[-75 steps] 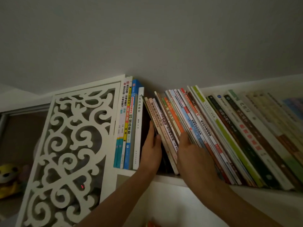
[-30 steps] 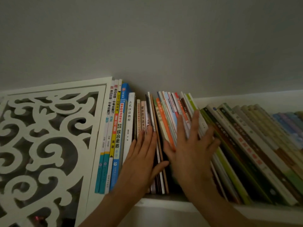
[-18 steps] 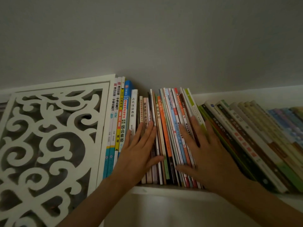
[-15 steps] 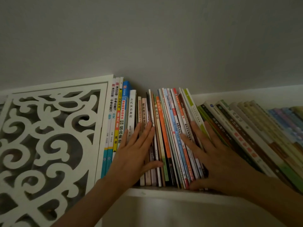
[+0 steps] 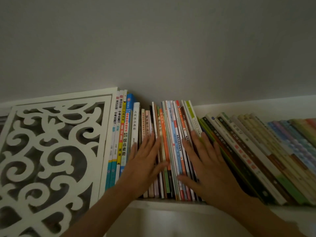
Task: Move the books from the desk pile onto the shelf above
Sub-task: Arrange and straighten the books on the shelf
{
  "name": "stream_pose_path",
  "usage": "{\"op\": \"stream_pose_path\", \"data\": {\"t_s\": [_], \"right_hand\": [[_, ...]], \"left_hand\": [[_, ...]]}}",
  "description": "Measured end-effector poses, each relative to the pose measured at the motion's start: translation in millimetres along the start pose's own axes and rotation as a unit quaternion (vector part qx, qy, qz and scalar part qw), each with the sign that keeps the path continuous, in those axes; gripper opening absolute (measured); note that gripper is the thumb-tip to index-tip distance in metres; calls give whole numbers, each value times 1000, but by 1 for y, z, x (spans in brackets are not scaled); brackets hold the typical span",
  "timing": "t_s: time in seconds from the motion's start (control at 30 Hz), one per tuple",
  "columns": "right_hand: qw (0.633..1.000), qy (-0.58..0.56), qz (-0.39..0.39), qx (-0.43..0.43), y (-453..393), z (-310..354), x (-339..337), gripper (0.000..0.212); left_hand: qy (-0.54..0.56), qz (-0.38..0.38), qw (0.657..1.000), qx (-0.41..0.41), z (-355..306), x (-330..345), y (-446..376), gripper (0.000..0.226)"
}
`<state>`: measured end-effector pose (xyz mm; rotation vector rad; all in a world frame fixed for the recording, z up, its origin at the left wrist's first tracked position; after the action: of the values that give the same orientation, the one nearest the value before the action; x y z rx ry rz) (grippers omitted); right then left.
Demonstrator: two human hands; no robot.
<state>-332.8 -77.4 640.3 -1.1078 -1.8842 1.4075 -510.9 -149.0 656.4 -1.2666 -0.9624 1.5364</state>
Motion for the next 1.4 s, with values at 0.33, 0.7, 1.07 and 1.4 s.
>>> {"op": "stream_pose_path", "data": {"t_s": [0.33, 0.7, 1.07, 1.4], "right_hand": [[995, -43, -77, 53, -67, 61, 2, 21], [994, 29, -90, 53, -80, 63, 26, 38], [987, 51, -154, 7, -76, 53, 33, 27], [992, 20, -126, 25, -73, 41, 26, 50]], "left_hand": [[-22, -166, 980, -111, 24, -21, -4, 30], [-12, -168, 968, -184, 36, -15, -11, 47], [-37, -244, 958, -145, 40, 8, -14, 49], [-69, -237, 959, -137, 39, 14, -15, 64]]}}
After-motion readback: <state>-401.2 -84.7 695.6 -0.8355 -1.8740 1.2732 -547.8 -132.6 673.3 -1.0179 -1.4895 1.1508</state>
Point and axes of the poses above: each hand's wrist, its own y-axis away from the middle knuckle, its own x-axis out of the palm, z = x × y, the point moved 1 cm from there along -y, towards the middle knuckle, and after that the axes turned 8 degrees about -z, right-handed, at the moved point
